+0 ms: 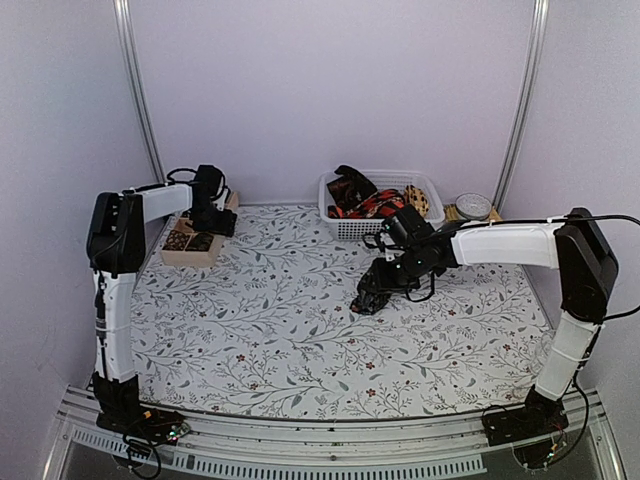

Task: Roll the ties
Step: Move the storage box to the center of the board.

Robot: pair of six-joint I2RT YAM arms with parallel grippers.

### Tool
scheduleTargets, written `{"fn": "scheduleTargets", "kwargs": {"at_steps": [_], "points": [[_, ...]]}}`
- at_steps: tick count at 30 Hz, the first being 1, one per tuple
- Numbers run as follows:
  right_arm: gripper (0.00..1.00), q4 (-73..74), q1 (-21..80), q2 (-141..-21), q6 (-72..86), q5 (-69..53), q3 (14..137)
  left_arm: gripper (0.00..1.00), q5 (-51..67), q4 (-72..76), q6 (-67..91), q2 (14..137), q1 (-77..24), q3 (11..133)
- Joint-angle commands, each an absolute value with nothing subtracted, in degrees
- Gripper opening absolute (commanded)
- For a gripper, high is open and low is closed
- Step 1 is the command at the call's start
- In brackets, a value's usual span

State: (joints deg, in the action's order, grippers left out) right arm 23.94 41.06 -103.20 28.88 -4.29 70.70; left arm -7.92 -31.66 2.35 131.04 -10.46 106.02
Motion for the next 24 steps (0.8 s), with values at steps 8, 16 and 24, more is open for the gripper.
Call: {"fn": "scheduleTargets", "kwargs": {"at_steps": [8, 16, 24], "points": [[0.06, 23.76, 40.37, -94.88, 29.28, -4.09, 69.17, 0.65, 1.97, -32.17, 3.29, 132.6, -10.12, 104.55], [0.06, 23.48, 39.65, -93.66, 29.44, -4.6, 68.39, 0.64, 12.18, -24.94, 10.54, 122.29, -12.32, 86.4], [0.06, 23.58, 38.81, -92.13, 29.01, -4.84, 67.65, 0.65, 16.02, -15.0, 20.84, 106.13, -21.53, 66.37]]}}
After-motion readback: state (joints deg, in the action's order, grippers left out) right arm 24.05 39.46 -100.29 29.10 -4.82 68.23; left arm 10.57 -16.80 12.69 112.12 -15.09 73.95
